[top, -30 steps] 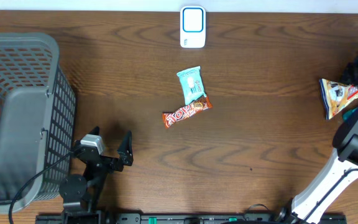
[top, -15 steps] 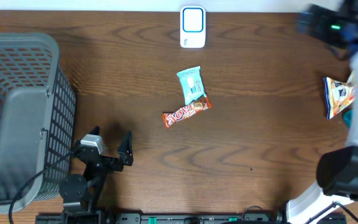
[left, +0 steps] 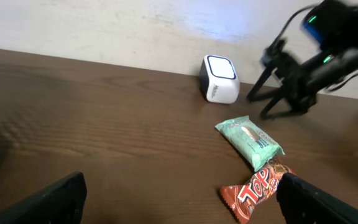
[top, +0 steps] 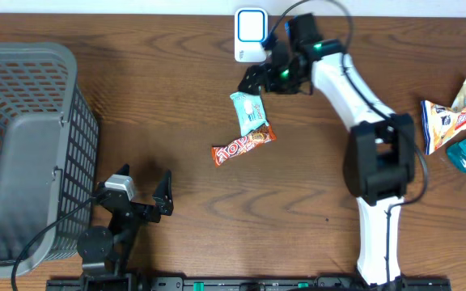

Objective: Scan the item barcode
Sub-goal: 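Move the right gripper to the teal wet-wipe pack and grasp it, then lift the wet-wipe pack with the right gripper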

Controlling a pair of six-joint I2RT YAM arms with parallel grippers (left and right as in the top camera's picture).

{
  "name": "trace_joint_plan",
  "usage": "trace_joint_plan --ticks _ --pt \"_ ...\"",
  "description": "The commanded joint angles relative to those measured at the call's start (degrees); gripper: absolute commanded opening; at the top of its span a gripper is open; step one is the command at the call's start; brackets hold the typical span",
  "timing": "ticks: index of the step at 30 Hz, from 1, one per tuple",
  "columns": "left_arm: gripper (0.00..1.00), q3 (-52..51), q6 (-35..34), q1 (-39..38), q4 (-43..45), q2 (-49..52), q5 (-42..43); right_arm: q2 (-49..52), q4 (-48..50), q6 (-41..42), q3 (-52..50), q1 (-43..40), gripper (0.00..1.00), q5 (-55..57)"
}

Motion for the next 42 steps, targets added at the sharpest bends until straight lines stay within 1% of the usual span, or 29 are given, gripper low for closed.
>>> trace_joint_plan --ticks 1,5,6,7,9,12,13,14,15,16,19,21,24,27,30,36,38,41,42 --pt "0.98 -0.96 -0.52 -0.28 -1.66 -0.35 0.09 3.26 0.81 -0.83 -0.24 1.14 0.95 -0.33" --pt "0.98 -0.96 -0.52 -0.28 -1.68 -0.35 0.09 4.90 -0.24 -0.07 -0.24 1.18 0.91 2.69" --pt "0.98 -0.96 -0.52 -0.28 -1.66 -0.35 0.09 5.11 -0.92 -0.07 -0.24 1.20 0.89 3.23" --pt "0.98 -0.96 -0.52 -0.28 -1.66 -0.35 0.07 5.18 -1.62 -0.09 -0.24 1.20 0.82 3.37" --pt "0.98 -0.96 -0.52 -0.28 -1.66 -0.35 0.09 5.25 -3.69 -0.15 -0.24 1.51 0.59 3.39" --pt "0.98 -0.96 -0.52 -0.28 -1.68 -0.35 0.09 5.25 -7.56 -1.97 -0.24 1.97 0.32 3.56" --pt "0.98 -0.96 -0.52 -0.28 -1.66 -0.35 0.09 5.25 -8.57 -2.27 -0.24 2.03 0.18 3.56" --pt "0.98 -0.96 -0.52 -0.28 -1.66 -0.35 0.09 5.25 -9.16 -2.25 -0.24 2.03 0.07 3.58" --pt "0.98 -0.96 -0.52 -0.28 -1.66 -0.35 0.09 5.25 -9.53 -2.19 -0.22 1.92 0.01 3.56" --pt "0.98 -0.96 -0.52 -0.28 -1.66 -0.35 0.09 5.11 -9.94 -1.79 -0.07 1.62 0.01 3.56" --pt "0.98 -0.96 -0.52 -0.28 -1.66 -0.35 0.09 3.28 -15.43 5.88 2.47 -0.81 0.01 3.50" --pt "0.98 -0.96 -0.52 -0.28 -1.66 -0.35 0.09 1.64 -20.31 12.22 5.03 -3.04 0.01 0.63" --pt "0.98 -0.96 -0.52 -0.28 -1.66 -0.35 0.09 -1.25 -29.20 22.43 8.26 -6.88 0.01 -6.03" --pt "0.98 -0.96 -0.52 -0.28 -1.66 -0.35 0.09 -4.07 -39.39 32.85 8.74 -10.29 0.01 -10.43" --pt "0.98 -0.96 -0.52 -0.28 -1.66 -0.35 0.09 -5.60 -51.04 38.53 8.74 -13.20 0.01 -11.08" --pt "0.98 -0.96 -0.52 -0.28 -1.66 -0.35 0.09 -6.12 -51.34 37.73 8.35 -15.98 0.02 -19.30" --pt "0.98 -0.96 -0.52 -0.28 -1.66 -0.35 0.09 -6.12 -51.34 39.32 8.35 -15.98 0.02 -21.11" --pt "0.98 -0.96 -0.52 -0.28 -1.68 -0.35 0.09 -6.12 -51.34 48.13 8.35 -16.09 0.01 -22.93" --pt "0.98 -0.96 -0.52 -0.28 -1.66 -0.35 0.09 -6.12 -51.34 53.40 8.35 -16.13 0.01 -23.02"
